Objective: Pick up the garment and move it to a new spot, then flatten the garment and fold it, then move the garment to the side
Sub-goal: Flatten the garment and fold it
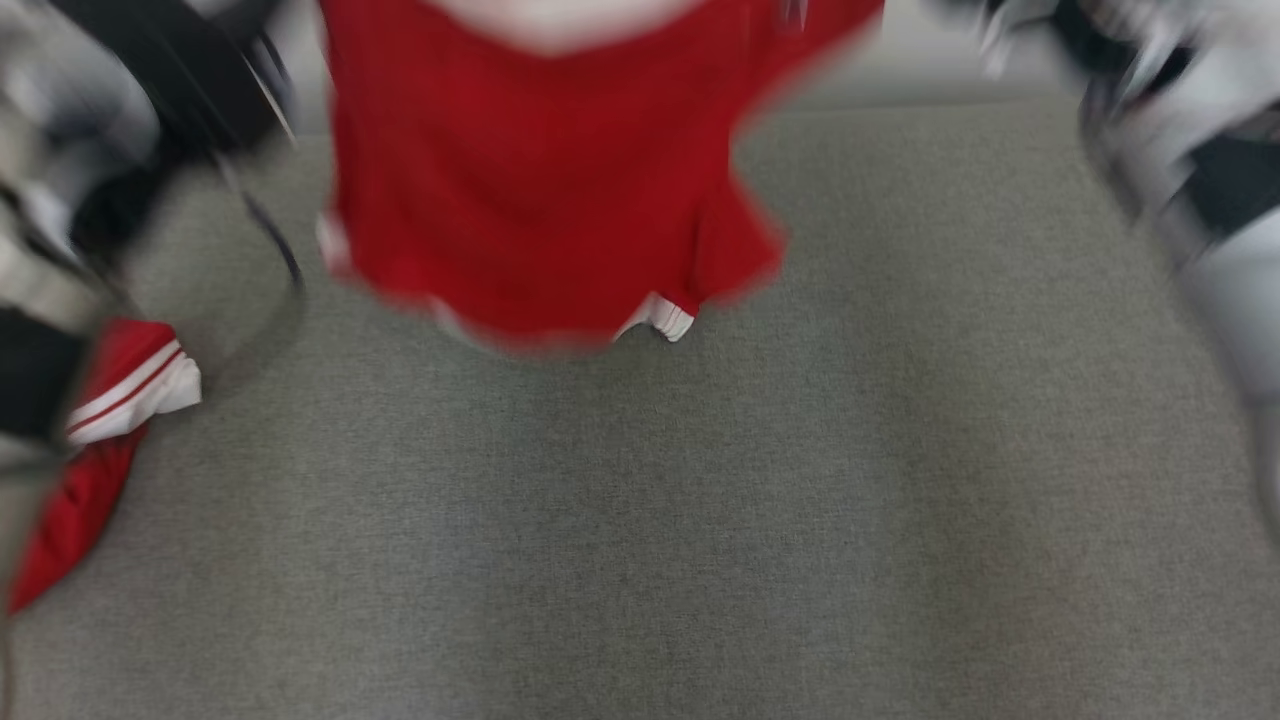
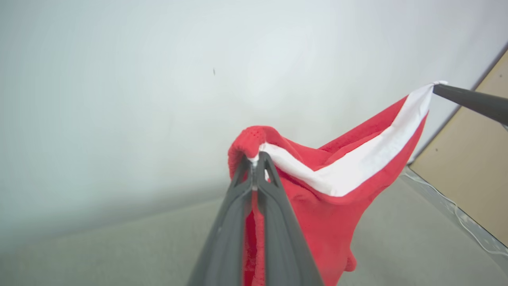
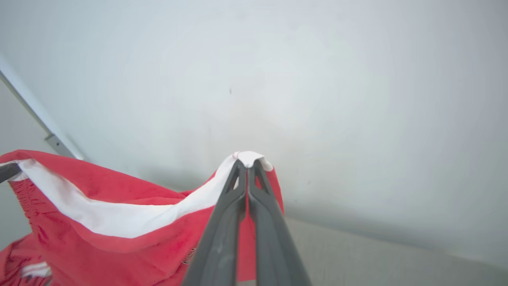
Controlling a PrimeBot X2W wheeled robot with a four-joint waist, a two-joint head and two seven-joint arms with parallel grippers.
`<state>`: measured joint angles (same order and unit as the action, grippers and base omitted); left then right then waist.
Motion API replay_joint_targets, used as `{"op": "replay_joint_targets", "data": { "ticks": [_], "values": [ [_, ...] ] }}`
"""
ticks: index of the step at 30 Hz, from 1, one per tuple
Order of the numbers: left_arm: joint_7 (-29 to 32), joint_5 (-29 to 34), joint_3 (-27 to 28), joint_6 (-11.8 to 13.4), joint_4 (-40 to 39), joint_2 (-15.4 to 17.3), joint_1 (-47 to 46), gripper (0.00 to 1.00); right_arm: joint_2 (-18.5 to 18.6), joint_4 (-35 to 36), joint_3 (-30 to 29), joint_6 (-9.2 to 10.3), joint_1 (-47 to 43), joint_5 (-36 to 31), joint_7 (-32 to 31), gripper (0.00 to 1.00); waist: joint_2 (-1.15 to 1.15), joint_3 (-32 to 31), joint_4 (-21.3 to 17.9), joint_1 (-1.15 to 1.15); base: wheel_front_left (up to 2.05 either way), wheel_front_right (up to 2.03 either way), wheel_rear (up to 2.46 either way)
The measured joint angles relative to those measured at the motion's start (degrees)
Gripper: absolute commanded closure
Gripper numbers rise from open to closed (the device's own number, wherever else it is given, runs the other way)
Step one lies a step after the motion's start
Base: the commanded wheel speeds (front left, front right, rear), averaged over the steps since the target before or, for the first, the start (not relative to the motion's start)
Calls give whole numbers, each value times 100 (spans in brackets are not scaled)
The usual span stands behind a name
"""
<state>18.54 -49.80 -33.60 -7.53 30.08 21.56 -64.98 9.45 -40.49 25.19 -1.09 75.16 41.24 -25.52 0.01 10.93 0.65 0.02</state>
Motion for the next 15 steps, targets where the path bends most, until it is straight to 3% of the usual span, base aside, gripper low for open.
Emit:
{"op": "replay_joint_targets", "data": {
  "ticks": [2,5,10,15],
  "values": [
    [-592,176,489,4,-200,24,-745,100,73,265,-187,0,683,-226,719,100,-1,151,-60,-1,0,0,0],
    [-1014,260,577,44,-264,-1,-877,100,204,248,-44,-296,770,-519,1371,100,-4,366,-138,-5,0,0,0],
    [-1210,218,40,44,64,-286,778,100,241,-259,214,-449,-917,-550,1964,100,2,537,-208,4,0,0,0],
    [-1385,124,-214,42,224,-145,1838,100,312,-299,434,-537,-2080,-520,2328,100,-2,414,-161,-5,0,0,0]
  ]
}}
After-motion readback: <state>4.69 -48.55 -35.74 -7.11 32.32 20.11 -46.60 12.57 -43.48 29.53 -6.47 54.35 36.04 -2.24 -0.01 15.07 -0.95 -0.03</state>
